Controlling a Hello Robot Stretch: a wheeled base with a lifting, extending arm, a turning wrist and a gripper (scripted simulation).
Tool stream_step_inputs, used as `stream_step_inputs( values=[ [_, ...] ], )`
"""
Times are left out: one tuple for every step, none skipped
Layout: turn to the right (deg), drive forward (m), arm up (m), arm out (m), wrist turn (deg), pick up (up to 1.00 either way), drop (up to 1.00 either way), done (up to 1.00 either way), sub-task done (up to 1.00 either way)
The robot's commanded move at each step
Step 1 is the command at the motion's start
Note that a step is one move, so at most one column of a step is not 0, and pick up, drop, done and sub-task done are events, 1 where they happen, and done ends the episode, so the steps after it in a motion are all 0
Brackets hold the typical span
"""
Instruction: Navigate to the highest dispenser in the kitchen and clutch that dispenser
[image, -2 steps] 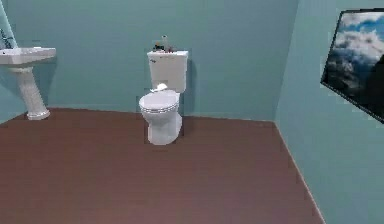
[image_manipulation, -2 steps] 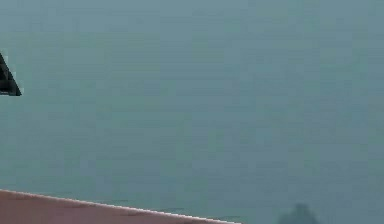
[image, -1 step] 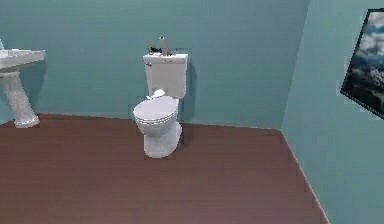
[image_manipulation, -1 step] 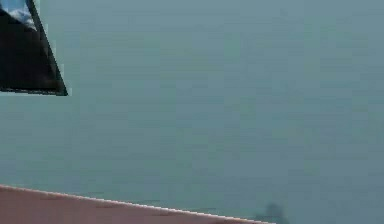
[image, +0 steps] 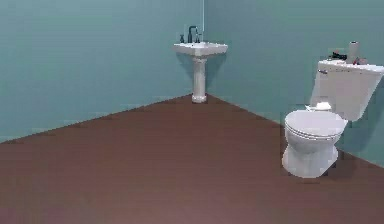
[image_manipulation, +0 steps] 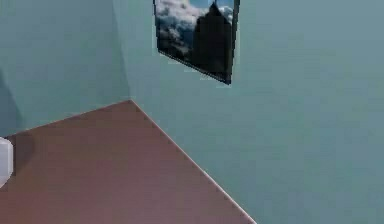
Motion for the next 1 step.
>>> stream_step_inputs(
  values=[
    [-33.0,0.0,0.0,0.0,0.0,0.0,0.0,0.0,0.0]
  ],
)
